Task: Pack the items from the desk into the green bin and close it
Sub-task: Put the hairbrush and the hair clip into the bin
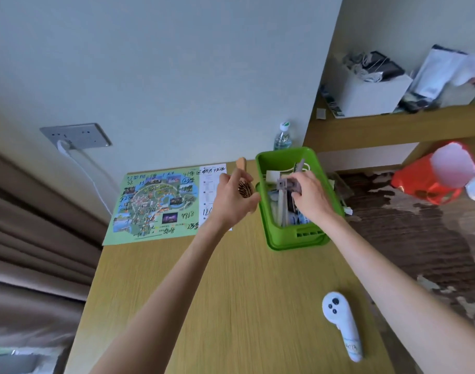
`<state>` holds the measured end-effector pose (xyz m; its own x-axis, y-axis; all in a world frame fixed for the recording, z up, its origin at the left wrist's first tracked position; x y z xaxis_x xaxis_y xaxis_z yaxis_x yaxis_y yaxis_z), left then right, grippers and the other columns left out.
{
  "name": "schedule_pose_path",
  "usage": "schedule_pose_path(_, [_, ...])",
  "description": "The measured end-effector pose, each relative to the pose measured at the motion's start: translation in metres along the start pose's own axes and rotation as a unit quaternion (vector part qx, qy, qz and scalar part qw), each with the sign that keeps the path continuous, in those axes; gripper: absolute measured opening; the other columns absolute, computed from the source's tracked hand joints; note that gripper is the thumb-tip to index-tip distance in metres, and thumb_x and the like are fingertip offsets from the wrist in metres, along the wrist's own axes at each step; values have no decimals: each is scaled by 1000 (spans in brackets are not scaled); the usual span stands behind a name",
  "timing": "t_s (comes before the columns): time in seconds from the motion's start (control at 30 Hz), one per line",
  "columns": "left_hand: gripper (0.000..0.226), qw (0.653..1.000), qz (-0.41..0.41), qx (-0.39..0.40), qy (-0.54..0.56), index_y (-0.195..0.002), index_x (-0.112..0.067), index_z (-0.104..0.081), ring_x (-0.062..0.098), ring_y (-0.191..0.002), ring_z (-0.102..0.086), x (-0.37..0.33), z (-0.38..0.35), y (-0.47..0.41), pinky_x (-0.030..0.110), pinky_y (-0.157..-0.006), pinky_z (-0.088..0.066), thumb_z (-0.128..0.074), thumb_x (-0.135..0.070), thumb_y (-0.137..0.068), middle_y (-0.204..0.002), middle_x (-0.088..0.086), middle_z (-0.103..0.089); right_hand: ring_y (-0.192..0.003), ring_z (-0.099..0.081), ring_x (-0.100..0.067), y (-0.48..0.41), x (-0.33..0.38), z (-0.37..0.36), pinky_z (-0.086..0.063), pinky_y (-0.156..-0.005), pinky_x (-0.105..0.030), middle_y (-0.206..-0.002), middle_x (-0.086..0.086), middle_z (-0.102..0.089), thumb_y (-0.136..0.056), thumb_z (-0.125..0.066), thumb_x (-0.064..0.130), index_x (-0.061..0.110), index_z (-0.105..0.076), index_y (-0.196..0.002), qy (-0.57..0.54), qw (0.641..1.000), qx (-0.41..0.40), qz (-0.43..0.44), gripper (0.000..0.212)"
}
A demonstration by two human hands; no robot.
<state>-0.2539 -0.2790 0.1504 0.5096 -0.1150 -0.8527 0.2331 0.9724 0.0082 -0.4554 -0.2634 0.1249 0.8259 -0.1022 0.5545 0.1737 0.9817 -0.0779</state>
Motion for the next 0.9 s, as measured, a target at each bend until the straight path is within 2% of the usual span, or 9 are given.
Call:
schedule_pose_path(0.13, [36,999,-19,29,-19,-102,-28,-53,22,-103,-45,-15,-29,-27,37,-90,-50,-68,-16,-71,-107,3,-41,-115,-55,-27,-4,-30,-20,-49,-90,-44,-135,-7,-48,-88,-64,4,19,-50,-135,24,989,146,-27,51])
schedule_pose_path(0.23, [36,997,-23,54,-50,-109,-24,-54,27,-108,-45,-21,-56,-42,42,-96,-46,-68,-21,-75,-108,5,-40,-111,-58,-22,-4,-43,-3,-50,-81,-36,-127,-2,-53,-90,-62,6,18,-56,-127,25,997,66,9,39])
schedule_pose_path(0.33, [48,982,-71,78,-157,-124,-24,-47,29,-107,-44,-29,-87,-47,45,-86,-50,-66,-28,-80,-111,6,-40,-109,-57,-21,0,-58,21,-44,-72,-28,-123,-2,-53,-88,-61,3,13,-57,-121,57,998,-37,10,35])
schedule_pose_path(0.43, [67,927,-128,86,-342,-143,-20,-28,32,-109,-46,-26,-117,-42,41,-71,-50,-59,-35,-86,-121,12,-44,-118,-51,-26,4,-81,28,-47,-83,-35,-125,-8,-50,-86,-63,5,8,-51,-126,83,995,-56,-26,42])
schedule_pose_path(0.5, [57,900,-144,74,-405,-140,-14,-38,30,-114,-47,-20,-126,-39,41,-82,-48,-52,-42,-92,-128,12,-47,-116,-54,-28,6,-97,25,-47,-79,-35,-130,-10,-49,-89,-62,8,7,-47,-131,62,996,-40,-54,45])
schedule_pose_path(0.63, [36,931,-155,11,-331,-123,-19,-55,24,-105,-52,-15,-112,-47,39,-86,-49,-41,-41,-98,-114,6,-55,-103,-62,-30,4,-115,9,-51,-70,-38,-130,-10,-56,-95,-57,17,9,-41,-137,8,996,7,-88,45])
schedule_pose_path(0.73, [31,973,-50,-38,-220,-123,-23,-52,25,-103,-52,2,-91,-57,41,-75,-53,-47,-36,-96,-112,6,-50,-83,-61,-26,-1,-120,3,-39,-56,-31,-113,-12,-64,-98,-54,21,7,-45,-131,4,995,4,-102,37])
schedule_pose_path(0.8, [39,980,32,-51,-188,-127,-20,-45,25,-107,-50,22,-83,-60,44,-78,-53,-54,-36,-93,-119,7,-46,-79,-59,-25,-4,-120,5,-40,-54,-32,-106,-11,-63,-98,-53,23,5,-49,-123,17,994,-19,-109,31])
schedule_pose_path(0.9, [46,984,139,-3,-111,-124,-10,-41,25,-105,-57,48,-89,-60,46,-84,-53,-56,-39,-92,-122,10,-51,-80,-62,-30,-8,-117,7,-44,-53,-36,-93,-7,-60,-97,-55,21,5,-49,-113,30,992,-44,-113,24])
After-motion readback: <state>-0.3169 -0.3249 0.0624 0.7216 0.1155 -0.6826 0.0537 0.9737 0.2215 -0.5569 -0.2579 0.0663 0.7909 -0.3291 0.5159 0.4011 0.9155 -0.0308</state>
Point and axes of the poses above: each hand's wrist, its own y-axis away from the middle knuckle, its own z-axis out of the back of the hand, x = y × z, the point moved 6 cm from there along -y, towards the middle knuckle
